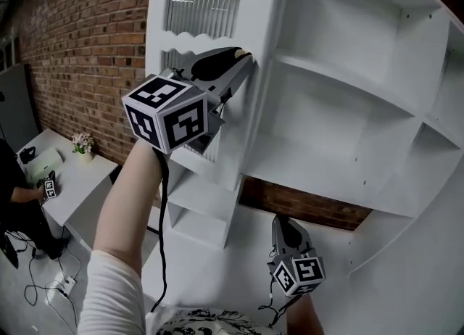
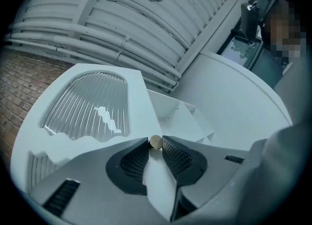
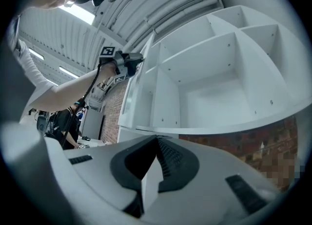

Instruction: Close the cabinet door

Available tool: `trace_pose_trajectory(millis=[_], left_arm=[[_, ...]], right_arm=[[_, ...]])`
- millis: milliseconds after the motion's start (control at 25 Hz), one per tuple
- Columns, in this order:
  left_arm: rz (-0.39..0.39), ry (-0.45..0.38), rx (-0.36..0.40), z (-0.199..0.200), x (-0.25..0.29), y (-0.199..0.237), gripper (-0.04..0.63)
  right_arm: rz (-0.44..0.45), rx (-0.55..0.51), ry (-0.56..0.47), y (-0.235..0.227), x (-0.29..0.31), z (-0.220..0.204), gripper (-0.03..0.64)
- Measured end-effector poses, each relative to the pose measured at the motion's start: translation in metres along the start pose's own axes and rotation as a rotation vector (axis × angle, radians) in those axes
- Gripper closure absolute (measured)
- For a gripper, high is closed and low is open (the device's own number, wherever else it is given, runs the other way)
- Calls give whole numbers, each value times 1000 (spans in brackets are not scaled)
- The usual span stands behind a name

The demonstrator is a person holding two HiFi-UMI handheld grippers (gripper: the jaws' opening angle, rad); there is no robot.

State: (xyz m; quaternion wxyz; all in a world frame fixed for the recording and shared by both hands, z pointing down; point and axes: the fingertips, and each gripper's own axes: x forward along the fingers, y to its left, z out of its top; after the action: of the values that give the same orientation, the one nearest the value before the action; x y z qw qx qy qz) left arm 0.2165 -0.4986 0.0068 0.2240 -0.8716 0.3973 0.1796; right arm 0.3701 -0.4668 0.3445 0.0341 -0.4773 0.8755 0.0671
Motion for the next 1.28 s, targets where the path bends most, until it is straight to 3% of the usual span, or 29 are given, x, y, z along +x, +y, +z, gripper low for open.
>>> trace_pose_trajectory(millis=[760,1000,1280], left_arm=[[143,28,131,-30,43,21,494],[144,-16,187,-32,42,21,495],[140,-63,160,-31,40,22,495]], right_arm=[[55,8,-2,-5,15,-24,610],[54,6,3,-4,15,-29,610],[29,19,25,3,12,-36,610]])
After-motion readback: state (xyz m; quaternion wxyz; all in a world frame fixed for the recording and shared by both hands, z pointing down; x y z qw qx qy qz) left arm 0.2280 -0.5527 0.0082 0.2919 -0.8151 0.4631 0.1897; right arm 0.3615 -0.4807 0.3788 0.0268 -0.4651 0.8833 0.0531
